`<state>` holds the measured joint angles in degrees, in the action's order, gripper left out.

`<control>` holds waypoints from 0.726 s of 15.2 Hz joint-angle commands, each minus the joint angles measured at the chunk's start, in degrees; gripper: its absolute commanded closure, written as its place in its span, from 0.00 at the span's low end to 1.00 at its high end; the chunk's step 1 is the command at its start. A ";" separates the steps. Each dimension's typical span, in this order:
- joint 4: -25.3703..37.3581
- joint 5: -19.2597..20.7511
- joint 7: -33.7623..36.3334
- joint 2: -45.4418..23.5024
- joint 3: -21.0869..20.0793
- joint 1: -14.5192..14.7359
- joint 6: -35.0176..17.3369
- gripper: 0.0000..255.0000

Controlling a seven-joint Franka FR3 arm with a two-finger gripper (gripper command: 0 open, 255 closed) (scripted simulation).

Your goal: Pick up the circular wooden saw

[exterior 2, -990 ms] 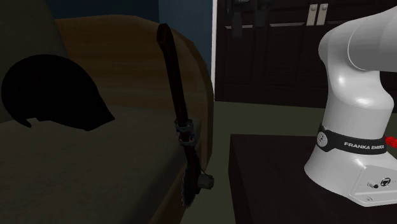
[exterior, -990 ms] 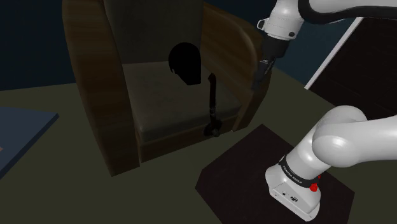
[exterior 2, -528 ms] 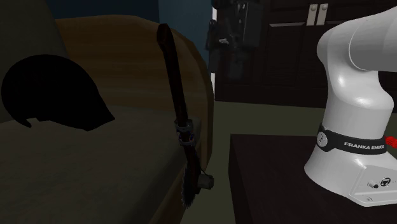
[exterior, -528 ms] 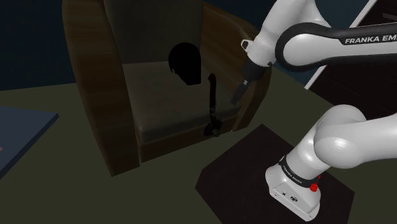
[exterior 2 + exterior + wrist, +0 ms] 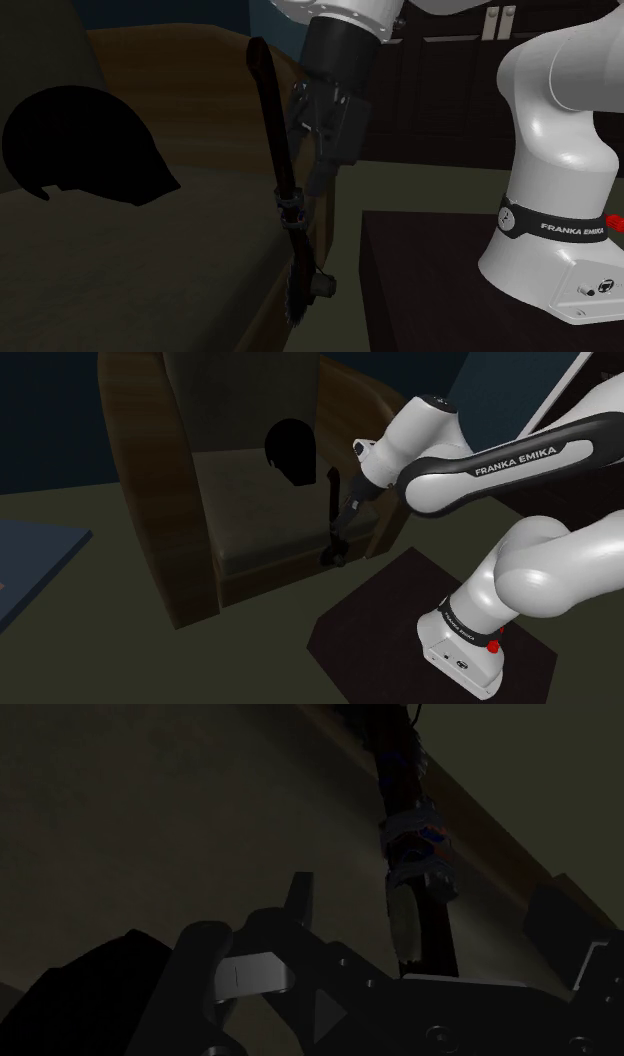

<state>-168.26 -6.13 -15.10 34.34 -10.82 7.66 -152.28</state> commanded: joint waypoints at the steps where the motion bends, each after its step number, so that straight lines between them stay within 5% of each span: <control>1: -0.62 0.02 0.16 -2.13 -0.47 -0.03 -3.30 0.00; 7: -1.95 0.13 0.50 -6.45 -1.15 -0.44 -8.95 0.00; 8: -1.92 0.15 0.41 -6.47 -1.07 -0.47 -8.94 1.00; 11: -1.92 0.15 0.39 -6.44 -1.05 -0.48 -8.91 1.00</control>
<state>-170.16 -5.98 -14.69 27.94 -11.88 7.19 -161.15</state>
